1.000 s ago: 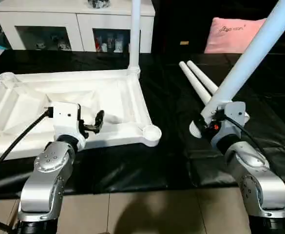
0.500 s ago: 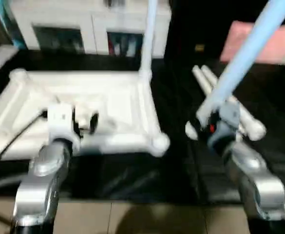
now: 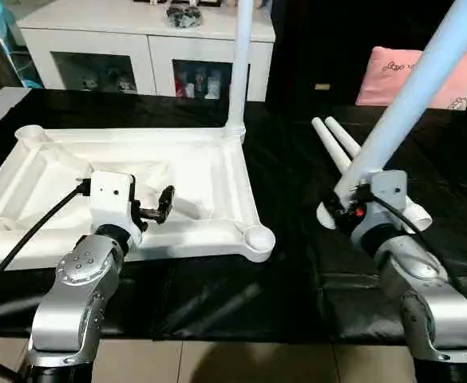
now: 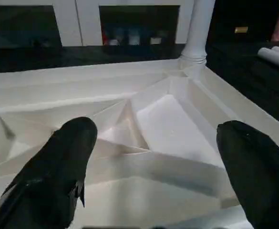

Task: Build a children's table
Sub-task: Insert table leg to table base

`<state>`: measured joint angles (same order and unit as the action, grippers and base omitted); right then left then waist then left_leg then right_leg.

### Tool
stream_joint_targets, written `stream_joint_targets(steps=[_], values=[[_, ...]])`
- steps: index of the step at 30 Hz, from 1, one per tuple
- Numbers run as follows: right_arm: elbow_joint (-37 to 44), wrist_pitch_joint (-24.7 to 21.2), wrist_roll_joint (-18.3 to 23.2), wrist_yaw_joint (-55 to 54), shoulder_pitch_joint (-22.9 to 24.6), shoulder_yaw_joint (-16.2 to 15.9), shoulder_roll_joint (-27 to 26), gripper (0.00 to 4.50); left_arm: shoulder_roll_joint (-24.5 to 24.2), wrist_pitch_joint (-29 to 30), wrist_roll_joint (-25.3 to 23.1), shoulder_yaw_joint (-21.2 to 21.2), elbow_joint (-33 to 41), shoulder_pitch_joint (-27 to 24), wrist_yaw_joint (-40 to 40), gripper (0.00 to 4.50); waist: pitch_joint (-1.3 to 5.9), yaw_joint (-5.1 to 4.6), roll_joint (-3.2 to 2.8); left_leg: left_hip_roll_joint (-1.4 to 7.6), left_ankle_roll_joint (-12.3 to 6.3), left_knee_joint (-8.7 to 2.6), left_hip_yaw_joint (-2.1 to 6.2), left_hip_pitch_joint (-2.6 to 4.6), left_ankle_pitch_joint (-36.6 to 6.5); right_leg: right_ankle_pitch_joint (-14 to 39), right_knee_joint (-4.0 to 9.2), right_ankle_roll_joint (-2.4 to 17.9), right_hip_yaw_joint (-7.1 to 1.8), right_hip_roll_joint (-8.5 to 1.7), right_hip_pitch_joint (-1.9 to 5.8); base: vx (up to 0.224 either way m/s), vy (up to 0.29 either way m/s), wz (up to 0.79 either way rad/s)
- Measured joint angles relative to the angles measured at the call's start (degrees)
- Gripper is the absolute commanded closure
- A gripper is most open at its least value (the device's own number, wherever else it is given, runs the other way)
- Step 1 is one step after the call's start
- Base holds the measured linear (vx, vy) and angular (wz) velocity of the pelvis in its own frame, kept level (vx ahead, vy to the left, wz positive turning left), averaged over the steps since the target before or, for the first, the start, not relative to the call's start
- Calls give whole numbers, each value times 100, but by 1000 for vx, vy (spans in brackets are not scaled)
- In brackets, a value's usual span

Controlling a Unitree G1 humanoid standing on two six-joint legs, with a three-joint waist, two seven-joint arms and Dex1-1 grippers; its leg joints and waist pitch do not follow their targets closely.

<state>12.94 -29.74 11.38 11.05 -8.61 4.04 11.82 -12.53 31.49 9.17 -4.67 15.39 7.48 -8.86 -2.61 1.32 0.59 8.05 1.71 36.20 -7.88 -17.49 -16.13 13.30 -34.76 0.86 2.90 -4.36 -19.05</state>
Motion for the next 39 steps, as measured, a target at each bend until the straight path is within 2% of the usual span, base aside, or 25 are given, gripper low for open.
stream_joint_targets(steps=[2,7,9,11,14,15,16,19,23,24,26,29,33,34,35,37,39], values=[[0,0,-3,1,5,-1,3,256,-1,9,4,4,0,0,-32,0,1,3,1,-1,-6,0,-1,-19,-4,11,-8,18,2,-1,-24,0,0,0],[0,2,-4,5,10,-9,7,256,-2,23,7,4,0,-1,-37,0,17,50,22,-1,5,39,-5,-144,7,11,-99,18,-23,-5,-186,0,0,0],[0,2,-4,4,11,-12,6,256,-2,29,8,4,0,-2,-39,0,18,63,26,5,63,79,-5,-195,42,-5,-152,-10,-31,-5,-249,0,0,0],[1,2,-3,5,11,-13,5,256,-2,32,9,4,0,-2,-45,0,18,68,25,10,56,83,-4,-230,62,-15,-158,-26,-30,-4,-283,-29,-10,-1],[8,-24,14,40,16,-13,5,256,-3,40,11,5,0,-2,-71,0,17,63,24,29,59,82,-10,-232,92,-54,-169,-37,-26,3,-291,-67,-23,0],[26,-31,21,59,18,-23,4,256,-5,44,12,4,0,-6,-82,0,11,76,28,83,111,76,-104,-163,90,-75,-169,-37,-77,37,-294,0,0,0],[42,-30,30,67,19,-29,-4,256,-8,47,12,3,0,-6,-83,0,7,91,31,126,126,73,-162,-157,93,-89,-170,-39,-120,74,-288,0,0,0],[81,-12,23,61,35,-37,-34,256,-10,55,16,7,1,-6,-91,0,1,45,33,149,138,47,-159,-100,96,-67,-154,-79,-100,87,-265,-17,-10,-5],[82,-12,22,50,49,-45,-36,256,-10,63,24,7,3,-5,-101,0,-14,10,21,159,152,-43,-165,47,91,-63,-87,-83,-63,94,-142,0,0,0],[82,-12,22,50,49,-44,-36,256,-9,63,28,7,4,-5,-104,0,-20,3,8,169,152,-67,-159,77,91,-63,-47,-83,-43,103,-95,0,0,0],[85,-12,22,49,51,-41,-36,256,-9,63,47,6,4,-5,-106,0,-21,-10,6,173,152,-109,-166,120,91,-63,-18,-82,-38,106,-58,0,0,0],[85,-12,23,49,53,-40,-38,256,-8,65,66,6,4,-5,-105,0,-19,-20,3,173,152,-129,-176,130,91,-45,-17,-72,-41,106,-24,20,1,0],[85,-12,-238,64,53,-249,188,256,-7,68,67,3,4,-4,-104,0,-11,-2,0,168,147,-149,-174,139,34,39,-3,4,-37,110,9,94,12,3],[85,-11,-251,60,59,-247,178,256,-3,70,67,5,2,-4,-104,0,0,21,1,150,104,-136,-146,95,12,60,17,10,-9,106,21,109,17,3],[84,-6,-225,44,90,-179,131,256,7,76,74,27,9,31,-110,0,25,19,-47,140,42,-82,-74,25,-22,64,59,0,70,108,32,121,16,18],[73,-13,-88,-23,81,-91,-58,256,-14,78,75,8,10,26,-121,0,39,48,-39,156,59,-92,-31,51,-52,125,45,62,94,104,20,131,-19,18],[72,-13,-47,-25,73,-104,-61,256,-55,78,74,-5,9,24,-158,0,43,55,-33,111,23,-92,4,62,-93,242,-57,239,94,83,-8,140,-6,10]])
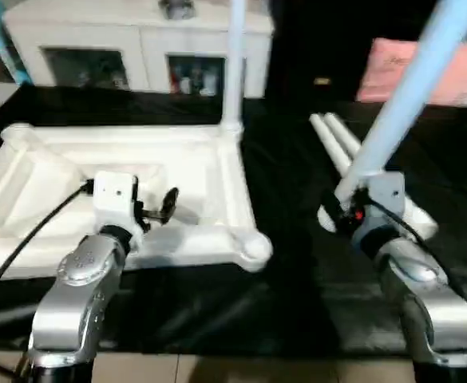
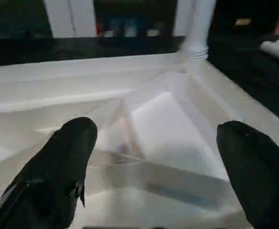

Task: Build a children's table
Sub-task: Insert table leg to table base

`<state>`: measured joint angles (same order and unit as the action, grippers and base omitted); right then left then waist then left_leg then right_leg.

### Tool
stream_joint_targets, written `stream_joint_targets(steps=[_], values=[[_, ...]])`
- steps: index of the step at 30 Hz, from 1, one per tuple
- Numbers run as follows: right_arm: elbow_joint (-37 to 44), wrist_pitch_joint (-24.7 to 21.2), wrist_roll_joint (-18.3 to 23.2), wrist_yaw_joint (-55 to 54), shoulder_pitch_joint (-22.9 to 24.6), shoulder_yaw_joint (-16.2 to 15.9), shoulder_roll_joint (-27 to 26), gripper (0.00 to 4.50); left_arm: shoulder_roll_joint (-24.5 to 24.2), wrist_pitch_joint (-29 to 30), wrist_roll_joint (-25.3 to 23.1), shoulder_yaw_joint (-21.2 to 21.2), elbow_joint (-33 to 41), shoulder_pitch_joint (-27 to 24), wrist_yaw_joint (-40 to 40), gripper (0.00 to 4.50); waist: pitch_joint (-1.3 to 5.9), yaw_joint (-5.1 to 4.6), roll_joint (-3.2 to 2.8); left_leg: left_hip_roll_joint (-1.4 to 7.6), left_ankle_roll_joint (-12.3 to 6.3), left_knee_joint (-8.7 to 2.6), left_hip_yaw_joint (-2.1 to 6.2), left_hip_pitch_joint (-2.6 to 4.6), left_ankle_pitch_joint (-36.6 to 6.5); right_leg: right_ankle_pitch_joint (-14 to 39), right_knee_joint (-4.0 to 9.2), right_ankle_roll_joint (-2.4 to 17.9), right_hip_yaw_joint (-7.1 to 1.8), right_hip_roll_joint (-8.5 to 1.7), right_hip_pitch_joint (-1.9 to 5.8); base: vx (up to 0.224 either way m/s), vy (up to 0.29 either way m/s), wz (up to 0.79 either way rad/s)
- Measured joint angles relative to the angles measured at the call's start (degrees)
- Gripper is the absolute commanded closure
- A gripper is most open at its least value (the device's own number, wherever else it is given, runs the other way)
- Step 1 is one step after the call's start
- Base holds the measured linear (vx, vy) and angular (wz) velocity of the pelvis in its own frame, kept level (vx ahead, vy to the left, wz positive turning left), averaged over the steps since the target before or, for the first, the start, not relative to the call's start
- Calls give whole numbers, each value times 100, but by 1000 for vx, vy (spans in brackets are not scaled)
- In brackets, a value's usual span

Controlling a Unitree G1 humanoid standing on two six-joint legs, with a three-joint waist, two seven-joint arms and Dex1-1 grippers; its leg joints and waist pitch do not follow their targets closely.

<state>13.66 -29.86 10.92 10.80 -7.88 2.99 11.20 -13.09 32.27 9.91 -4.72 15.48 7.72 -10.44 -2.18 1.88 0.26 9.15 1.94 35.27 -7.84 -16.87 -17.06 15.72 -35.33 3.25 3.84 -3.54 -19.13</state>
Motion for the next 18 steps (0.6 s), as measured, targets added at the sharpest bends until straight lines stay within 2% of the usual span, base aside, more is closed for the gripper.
stream_joint_targets(steps=[2,3,4,5,6,7,11,13,15,18], values=[[0,2,-1,-6,-1,12,25,256,-16,-4,15,11,1,-1,-70,0,13,-13,22,-55,-93,38,14,0,-52,93,-98,44,-28,-43,-15,116,11,12],[-1,7,0,-20,-1,36,48,256,-74,-7,23,69,1,0,-159,0,19,0,36,-106,-133,117,48,-69,-74,115,-167,-98,-76,-60,-29,64,10,13],[-1,8,0,-31,3,74,60,256,-126,-12,40,127,1,0,-244,0,28,0,41,-115,-141,177,94,-127,-79,135,-218,-191,-151,-55,-66,64,10,13],[-1,14,-1,-36,1,124,60,256,-146,-25,52,160,1,0,-328,0,28,2,42,-120,-138,218,111,-149,-78,139,-276,-208,-201,-40,-114,38,-2,19],[-5,17,-2,-39,-2,146,55,256,-167,-32,59,179,0,-2,-395,0,29,21,42,-115,-101,248,133,-210,-58,125,-314,-232,-313,16,-177,0,0,0],[-6,18,-3,-37,-3,145,40,256,-200,-37,67,186,-9,-2,-446,0,28,30,42,-109,-52,251,146,-242,-32,104,-326,-270,-337,31,-202,0,0,0],[-9,50,-9,-37,-5,93,17,256,-388,-76,147,201,-41,1,-689,0,20,99,35,-69,238,167,139,-262,88,17,-266,-434,-330,47,-218,-58,-29,5],[-9,66,-10,-39,-5,92,17,256,-482,-93,166,198,-96,24,-815,0,-8,113,24,-22,267,141,114,-214,114,8,-262,-365,-315,45,-170,-124,-44,3],[-9,74,-10,-39,-5,90,17,256,-586,-113,175,201,-210,149,-982,0,-23,122,21,19,283,122,64,-190,165,-47,-264,-342,-306,43,-155,-137,-42,5],[-9,81,-15,-39,-4,72,13,256,-784,-153,196,237,-319,234,-1297,0,-37,112,5,40,282,95,26,-192,240,-115,-264,-342,-308,42,-157,-122,-28,1]])
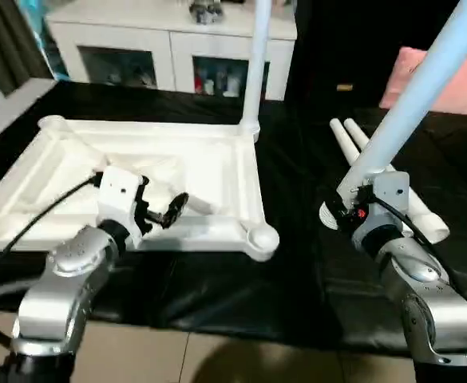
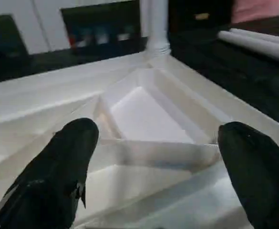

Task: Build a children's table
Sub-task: Insert table leg to table base

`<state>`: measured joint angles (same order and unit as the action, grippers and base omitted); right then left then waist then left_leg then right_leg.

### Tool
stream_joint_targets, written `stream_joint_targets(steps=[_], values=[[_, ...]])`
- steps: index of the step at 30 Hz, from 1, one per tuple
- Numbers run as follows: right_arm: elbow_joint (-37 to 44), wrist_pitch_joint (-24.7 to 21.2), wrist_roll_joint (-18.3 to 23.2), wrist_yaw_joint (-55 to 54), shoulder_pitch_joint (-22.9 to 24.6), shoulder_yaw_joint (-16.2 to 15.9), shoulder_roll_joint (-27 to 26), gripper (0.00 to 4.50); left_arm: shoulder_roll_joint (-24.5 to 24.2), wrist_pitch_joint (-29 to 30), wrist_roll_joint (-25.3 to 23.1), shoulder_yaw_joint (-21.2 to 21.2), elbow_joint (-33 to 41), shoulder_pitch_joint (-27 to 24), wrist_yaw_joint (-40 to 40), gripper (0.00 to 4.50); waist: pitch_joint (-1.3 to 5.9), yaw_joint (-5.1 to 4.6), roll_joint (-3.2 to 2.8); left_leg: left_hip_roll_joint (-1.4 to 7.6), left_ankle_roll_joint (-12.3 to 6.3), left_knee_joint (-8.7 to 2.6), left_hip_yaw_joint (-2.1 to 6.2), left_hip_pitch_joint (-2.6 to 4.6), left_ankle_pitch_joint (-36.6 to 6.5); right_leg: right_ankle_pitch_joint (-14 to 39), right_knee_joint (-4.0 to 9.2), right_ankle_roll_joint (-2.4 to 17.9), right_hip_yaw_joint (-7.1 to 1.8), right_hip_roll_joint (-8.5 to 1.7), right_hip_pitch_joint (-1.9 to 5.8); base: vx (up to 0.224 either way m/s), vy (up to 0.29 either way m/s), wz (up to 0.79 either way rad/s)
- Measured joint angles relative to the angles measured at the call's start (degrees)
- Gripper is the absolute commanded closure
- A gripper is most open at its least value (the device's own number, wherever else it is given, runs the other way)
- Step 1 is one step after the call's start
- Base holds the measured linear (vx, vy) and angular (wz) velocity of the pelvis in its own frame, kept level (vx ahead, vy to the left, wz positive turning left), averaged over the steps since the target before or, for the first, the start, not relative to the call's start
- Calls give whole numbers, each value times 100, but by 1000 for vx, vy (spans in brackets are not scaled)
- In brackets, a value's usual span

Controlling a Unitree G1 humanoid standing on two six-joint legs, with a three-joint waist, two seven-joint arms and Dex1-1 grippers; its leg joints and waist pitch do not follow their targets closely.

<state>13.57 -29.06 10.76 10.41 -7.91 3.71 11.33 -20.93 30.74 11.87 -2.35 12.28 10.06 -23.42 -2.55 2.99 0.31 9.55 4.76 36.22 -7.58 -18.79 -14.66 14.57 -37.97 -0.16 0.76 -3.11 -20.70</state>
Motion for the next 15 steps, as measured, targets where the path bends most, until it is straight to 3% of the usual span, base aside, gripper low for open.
stream_joint_targets(steps=[5,11,15], values=[[0,54,-20,2,-1,0,0,256,-423,-2,194,284,-294,264,-855,0,-9,5,-11,5,12,-45,-13,-20,106,-56,3,-16,1,0,-35,-83,-15,1],[-18,66,-27,0,-3,-2,-1,256,-880,-62,189,696,-679,648,-1752,0,-16,8,-22,11,23,-63,-25,-32,127,-79,3,-3,3,-1,-58,0,0,0],[-29,100,-35,4,-35,-5,1,256,-1407,27,202,1283,-948,1004,-2893,0,-16,17,-22,23,-8,-69,-46,-104,180,-93,4,21,4,2,-123,0,0,0]])
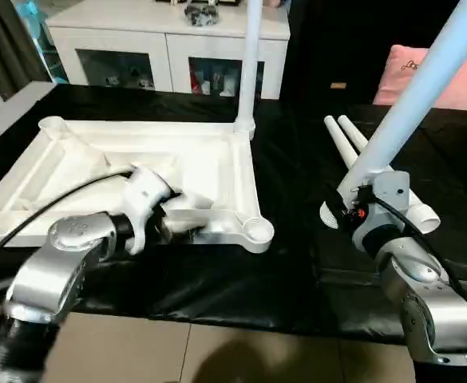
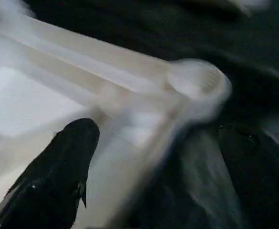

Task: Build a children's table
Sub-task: Insert table leg to table base

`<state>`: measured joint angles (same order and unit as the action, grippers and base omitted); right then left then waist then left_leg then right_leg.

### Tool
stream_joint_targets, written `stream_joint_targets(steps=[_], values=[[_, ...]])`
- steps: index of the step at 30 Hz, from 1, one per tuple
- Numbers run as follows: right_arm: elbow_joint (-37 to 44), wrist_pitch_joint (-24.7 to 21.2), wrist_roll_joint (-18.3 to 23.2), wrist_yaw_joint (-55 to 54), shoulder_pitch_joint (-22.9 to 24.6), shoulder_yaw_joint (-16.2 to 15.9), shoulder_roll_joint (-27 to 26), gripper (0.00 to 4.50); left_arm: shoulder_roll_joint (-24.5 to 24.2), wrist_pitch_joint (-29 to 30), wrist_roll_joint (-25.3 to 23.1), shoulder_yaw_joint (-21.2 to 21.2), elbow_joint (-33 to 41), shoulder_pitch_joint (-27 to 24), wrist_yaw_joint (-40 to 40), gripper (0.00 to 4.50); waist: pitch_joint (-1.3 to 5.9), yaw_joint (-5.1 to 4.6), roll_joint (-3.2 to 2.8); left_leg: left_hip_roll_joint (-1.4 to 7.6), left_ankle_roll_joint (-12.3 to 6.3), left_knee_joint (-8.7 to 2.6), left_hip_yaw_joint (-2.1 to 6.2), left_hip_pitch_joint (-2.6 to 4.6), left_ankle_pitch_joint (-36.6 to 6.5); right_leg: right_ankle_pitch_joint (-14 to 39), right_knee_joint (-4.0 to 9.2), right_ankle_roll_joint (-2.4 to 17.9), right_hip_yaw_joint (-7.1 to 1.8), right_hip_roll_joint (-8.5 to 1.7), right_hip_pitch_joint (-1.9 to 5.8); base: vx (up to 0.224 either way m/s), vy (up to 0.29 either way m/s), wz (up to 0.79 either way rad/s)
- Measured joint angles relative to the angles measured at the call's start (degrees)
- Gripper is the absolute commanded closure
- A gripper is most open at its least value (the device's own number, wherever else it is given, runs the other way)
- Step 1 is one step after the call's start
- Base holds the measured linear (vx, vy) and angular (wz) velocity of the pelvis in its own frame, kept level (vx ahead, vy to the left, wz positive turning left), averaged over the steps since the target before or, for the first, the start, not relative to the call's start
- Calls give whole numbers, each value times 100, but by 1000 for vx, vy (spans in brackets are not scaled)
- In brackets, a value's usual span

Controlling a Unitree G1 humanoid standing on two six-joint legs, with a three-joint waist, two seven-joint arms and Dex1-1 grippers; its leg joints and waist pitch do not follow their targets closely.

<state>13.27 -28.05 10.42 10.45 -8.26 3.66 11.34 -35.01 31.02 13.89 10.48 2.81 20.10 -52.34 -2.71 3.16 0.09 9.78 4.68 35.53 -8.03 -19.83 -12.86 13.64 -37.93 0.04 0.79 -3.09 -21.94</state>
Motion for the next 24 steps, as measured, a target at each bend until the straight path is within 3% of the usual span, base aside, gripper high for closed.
stream_joint_targets(steps=[6,14,24], values=[[-64,13,-8,-3,-59,-56,-9,256,10,-208,-245,610,-763,781,-812,0,-2,40,-6,0,25,-7,-15,-28,19,-8,50,-2,8,-2,-17,0,0,0],[-55,78,-20,-31,-53,-85,-54,256,348,-563,-589,1077,-1900,1449,-1188,74,-23,32,-50,3,25,-10,-20,-28,19,-30,81,-6,9,-9,-11,0,0,0],[-51,81,-30,-117,-8,-79,-64,256,839,-1155,-871,1197,-3285,2030,-1203,130,-39,27,-85,6,29,-12,-21,-29,22,-35,85,-6,9,-9,-9,0,0,0]])
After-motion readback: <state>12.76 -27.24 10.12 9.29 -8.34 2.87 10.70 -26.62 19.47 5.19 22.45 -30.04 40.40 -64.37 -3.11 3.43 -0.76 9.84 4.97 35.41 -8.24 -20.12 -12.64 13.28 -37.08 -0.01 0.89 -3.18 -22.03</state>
